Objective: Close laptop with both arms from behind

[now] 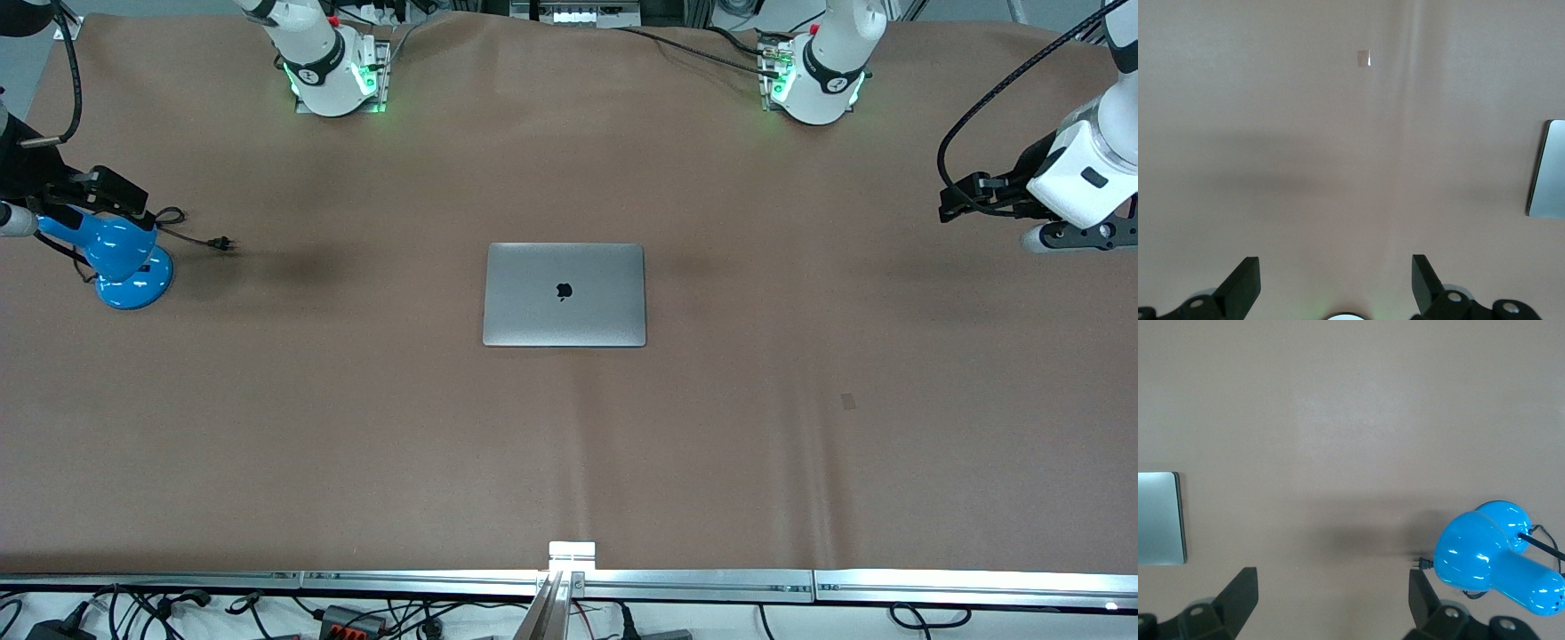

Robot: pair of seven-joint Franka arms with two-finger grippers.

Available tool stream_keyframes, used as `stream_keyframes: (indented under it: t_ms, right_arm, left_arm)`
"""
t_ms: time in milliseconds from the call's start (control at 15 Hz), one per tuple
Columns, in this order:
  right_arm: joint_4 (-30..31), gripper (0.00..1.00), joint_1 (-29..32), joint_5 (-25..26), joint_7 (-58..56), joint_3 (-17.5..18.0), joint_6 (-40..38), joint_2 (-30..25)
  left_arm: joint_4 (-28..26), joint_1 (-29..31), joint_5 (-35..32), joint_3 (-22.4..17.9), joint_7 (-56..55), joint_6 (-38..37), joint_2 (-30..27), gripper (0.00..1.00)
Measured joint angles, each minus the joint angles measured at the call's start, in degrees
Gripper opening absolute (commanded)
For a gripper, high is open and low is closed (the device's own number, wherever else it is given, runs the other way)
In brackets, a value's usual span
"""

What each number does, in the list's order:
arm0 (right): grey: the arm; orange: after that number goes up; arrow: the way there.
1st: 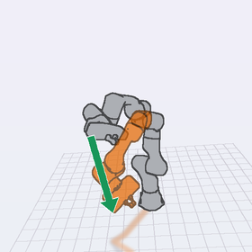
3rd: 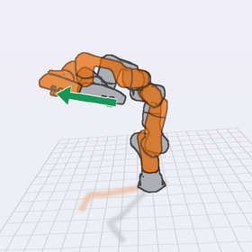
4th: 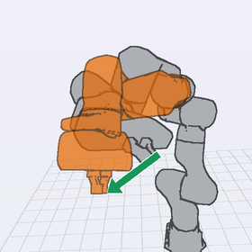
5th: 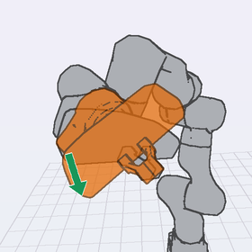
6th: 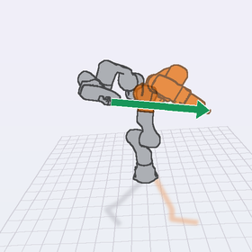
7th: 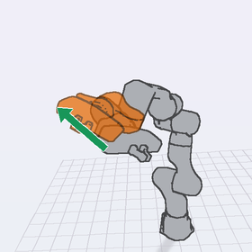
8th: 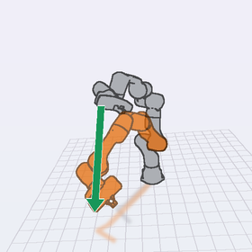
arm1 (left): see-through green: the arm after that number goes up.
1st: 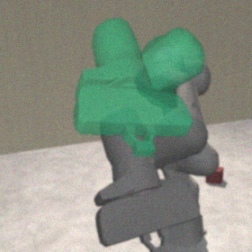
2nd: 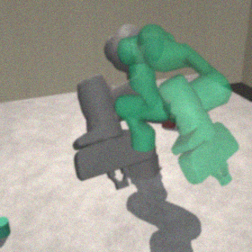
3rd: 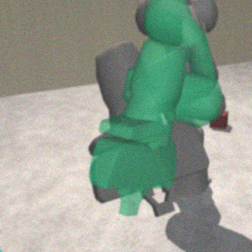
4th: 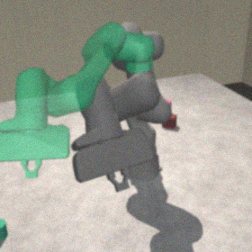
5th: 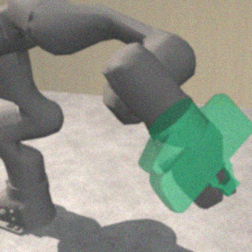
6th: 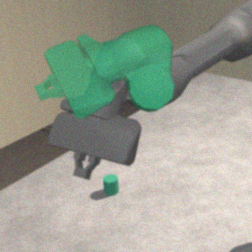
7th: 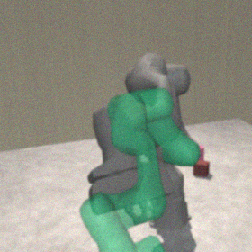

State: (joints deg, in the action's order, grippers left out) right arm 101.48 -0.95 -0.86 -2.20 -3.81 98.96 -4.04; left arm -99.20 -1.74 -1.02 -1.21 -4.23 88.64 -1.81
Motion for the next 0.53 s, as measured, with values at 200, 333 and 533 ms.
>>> stream_keyframes:
  t_ms: [200, 333, 533]
  right_arm:
    - [0.07, 1.0, -0.06, 0.03, -0.1, 0.33, 0.0, 0.0]
    - [0.07, 1.0, -0.06, 0.07, -0.12, 0.33, 0.0, 0.0]
    - [0.07, 1.0, -0.06, 0.11, -0.14, 0.33, 0.0, -0.01]
  left_arm:
    - [0.0, 0.0, 0.0, 0.0, 0.0, -0.01, 0.0, 1.0]
    - [0.01, 0.0, 0.0, 0.0, 0.0, -0.01, 0.0, 1.0]
    - [0.04, 0.0, 0.0, 0.0, 0.0, -0.01, 0.0, 1.0]
